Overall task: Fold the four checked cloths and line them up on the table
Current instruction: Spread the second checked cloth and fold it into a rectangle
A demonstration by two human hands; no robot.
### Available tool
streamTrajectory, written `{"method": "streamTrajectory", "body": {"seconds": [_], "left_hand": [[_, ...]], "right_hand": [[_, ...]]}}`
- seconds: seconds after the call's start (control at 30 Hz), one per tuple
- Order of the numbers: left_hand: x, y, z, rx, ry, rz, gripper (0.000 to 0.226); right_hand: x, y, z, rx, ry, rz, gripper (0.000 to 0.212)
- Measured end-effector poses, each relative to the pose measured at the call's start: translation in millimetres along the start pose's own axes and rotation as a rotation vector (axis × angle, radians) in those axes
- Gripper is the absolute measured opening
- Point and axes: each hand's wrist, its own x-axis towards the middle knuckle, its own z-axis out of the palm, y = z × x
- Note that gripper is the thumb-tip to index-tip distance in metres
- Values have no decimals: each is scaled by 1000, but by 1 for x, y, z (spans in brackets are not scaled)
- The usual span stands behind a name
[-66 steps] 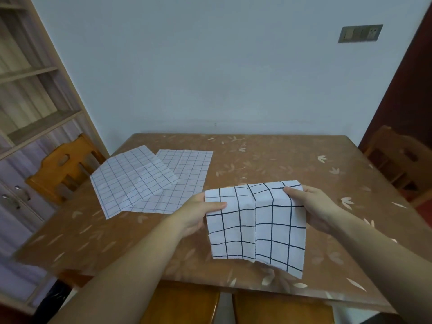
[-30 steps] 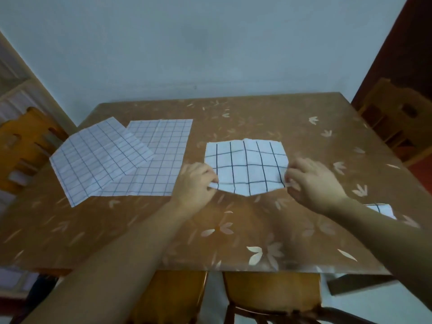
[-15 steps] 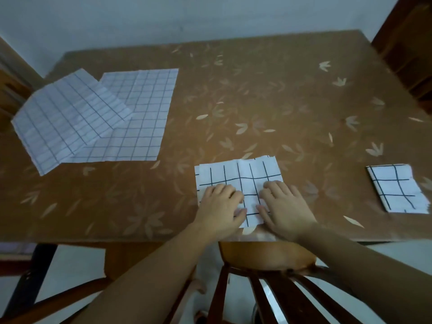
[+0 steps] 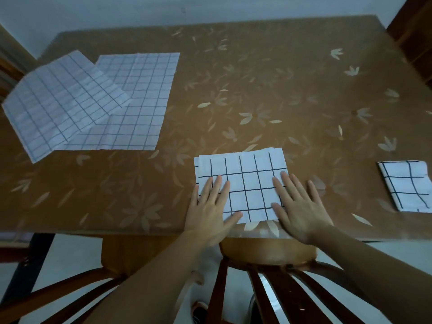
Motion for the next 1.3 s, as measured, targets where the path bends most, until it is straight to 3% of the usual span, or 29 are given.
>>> {"method": "streamTrajectory", "body": {"seconds": [0.17,0.33,0.6,0.7,0.87,1.07,1.17,1.3], "left_hand": [[-5,-5,-7,44,26,56,77],[-1,22,0,-6,13,141,69],[-6,16,0,-22,-15,101,76],[-5,18,-3,-10,-7,91,75],[-5,34,-7,-44,232,358,40],[-7,40,-9,-99,228,360,32],[-8,46,-9,-108,256,322,33],[-3,60,-8,-171,259,280,36]], "right_hand": [[2,-4,-12,-57,36,22,68],[13,-45,0,35,42,-133,66],[15,-4,-5,-51,-24,-35,70],[8,-1,-11,-70,53,-16,69],[-18,11,-16,-57,172,-367,49],[-3,22,-20,-171,271,-601,16],[2,13,-23,-145,287,-577,10],[-10,1,-26,84,322,-411,22]]}}
